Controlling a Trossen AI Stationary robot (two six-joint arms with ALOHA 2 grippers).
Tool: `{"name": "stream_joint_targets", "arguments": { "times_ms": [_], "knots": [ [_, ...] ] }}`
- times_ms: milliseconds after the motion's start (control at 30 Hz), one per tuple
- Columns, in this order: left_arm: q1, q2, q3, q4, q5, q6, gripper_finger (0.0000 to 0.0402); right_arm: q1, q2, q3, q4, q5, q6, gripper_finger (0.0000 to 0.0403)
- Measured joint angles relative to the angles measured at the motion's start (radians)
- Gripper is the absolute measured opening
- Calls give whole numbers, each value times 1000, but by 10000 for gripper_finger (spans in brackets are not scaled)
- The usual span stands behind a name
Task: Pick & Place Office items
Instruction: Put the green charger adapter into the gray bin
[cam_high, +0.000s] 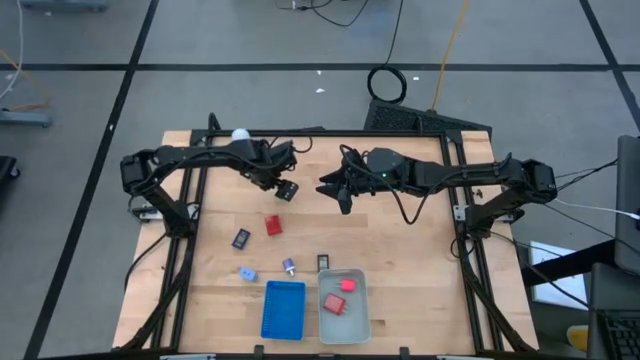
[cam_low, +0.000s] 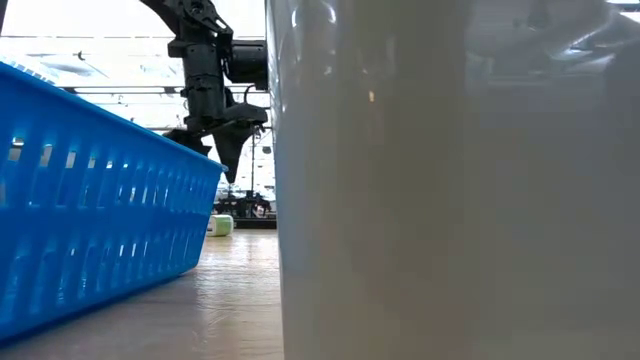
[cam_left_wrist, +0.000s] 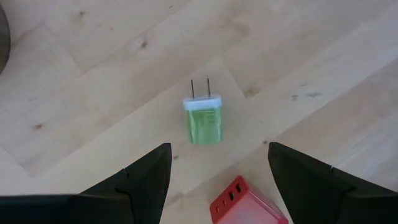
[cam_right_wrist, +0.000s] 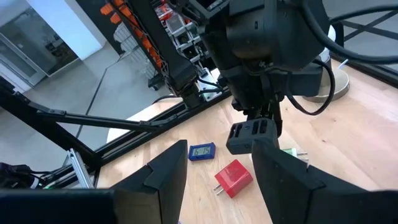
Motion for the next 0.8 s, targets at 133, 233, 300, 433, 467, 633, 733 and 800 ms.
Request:
{"name": "stream_joint_targets", "arguments": {
  "times_ms": [133,233,300,433,467,633,733,800],
  "knots": [
    [3,-1,-19,21,-19,1,271,0,0,0,0,0,0,171],
    [7,0,-44,49,-32,-1,271,0,0,0,0,0,0,171],
    [14,0,-54,51,-25,0,271,0,0,0,0,0,0,171],
    [17,0,-70,70,-24,0,271,0,0,0,0,0,0,171],
    [16,0,-71,70,-24,2,271,0,0,0,0,0,0,171],
    [17,0,-71,82,-25,4,271,0,0,0,0,0,0,171],
    [18,0,-71,86,-32,4,271,0,0,0,0,0,0,171],
    [20,0,-71,86,-37,6,271,0,0,0,0,0,0,171]
  ]
}}
